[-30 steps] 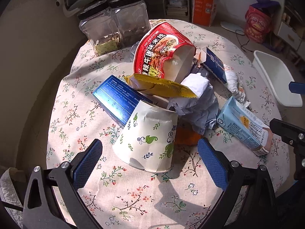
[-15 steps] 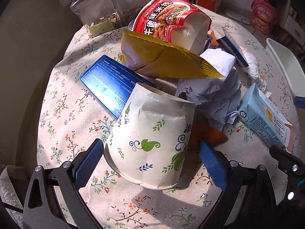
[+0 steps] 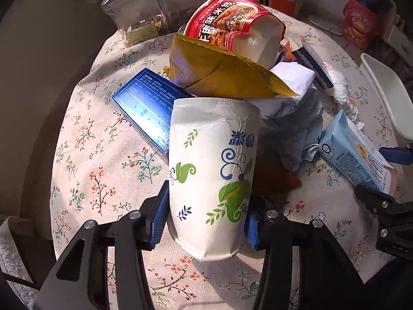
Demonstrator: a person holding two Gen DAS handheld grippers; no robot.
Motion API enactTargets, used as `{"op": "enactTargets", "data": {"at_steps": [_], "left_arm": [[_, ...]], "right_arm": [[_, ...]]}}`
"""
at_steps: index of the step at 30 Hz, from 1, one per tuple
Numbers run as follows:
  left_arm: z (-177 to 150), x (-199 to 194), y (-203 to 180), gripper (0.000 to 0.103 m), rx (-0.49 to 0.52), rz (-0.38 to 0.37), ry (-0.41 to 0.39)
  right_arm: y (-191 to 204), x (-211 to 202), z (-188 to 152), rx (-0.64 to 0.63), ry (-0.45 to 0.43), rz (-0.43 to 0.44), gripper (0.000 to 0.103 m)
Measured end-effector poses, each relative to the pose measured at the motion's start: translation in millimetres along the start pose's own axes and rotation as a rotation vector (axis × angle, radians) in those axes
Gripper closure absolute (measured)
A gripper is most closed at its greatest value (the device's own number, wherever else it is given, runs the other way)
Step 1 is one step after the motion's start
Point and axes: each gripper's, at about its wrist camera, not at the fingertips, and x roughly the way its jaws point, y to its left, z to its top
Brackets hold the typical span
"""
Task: Collect trash
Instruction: 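Grasp the white paper cup with the left tool while the right tool grasps the light blue milk carton, then carry the paper cup in the left tool while the right tool carries the carton over the white bin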
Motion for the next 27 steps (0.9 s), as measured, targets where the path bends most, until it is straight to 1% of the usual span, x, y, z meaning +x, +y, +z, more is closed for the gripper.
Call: {"op": "enactTargets", "data": {"at_steps": [2, 4, 5, 6, 13, 17, 21, 24, 27], "left_arm": [[0.7, -3.5, 2.9, 0.061, -0.019, -0.010, -0.008], [1.0, -9.3, 3.9, 0.062, -0.038, -0.023, -0.017], [0.9, -12.0, 4.1, 0.063, -0.042, -0.029, -0.021], [0.6, -15.1, 3.6, 0.064, -0.044, -0.035, -0.026], [0.6, -34.7, 4.3, 0.067, -0.080, -0.069, -0.054], [1.9, -55.9, 1.2, 0.067, -0.087, -0.074, -0.105], [3.6, -80.2, -8.7, 0.067, -0.092, -0.086, -0.159], [6.5, -98.0, -21.0, 0.067, -0.092, -0.122, -0.195], [14.4, -110.1, -36.5, 0.067, -0.097, -0.179, -0.217]], "right_arm": [[-0.4, -7.4, -1.0, 0.009, -0.019, 0.019, 0.043], [-3.9, -13.9, 0.2, 0.021, -0.043, 0.035, 0.044], [-5.3, -16.9, 0.1, 0.027, -0.052, 0.043, 0.046], [-6.8, -19.8, -0.3, 0.035, -0.060, 0.056, 0.047], [-17.2, -30.2, -1.3, 0.078, -0.092, 0.093, 0.047], [-23.3, -44.8, -2.9, 0.106, -0.137, 0.136, 0.048], [-30.2, -57.9, -3.9, 0.133, -0.186, 0.150, 0.048], [-40.5, -71.0, -8.0, 0.171, -0.228, 0.168, 0.048], [-59.6, -86.9, -12.1, 0.229, -0.281, 0.183, 0.048]]}}
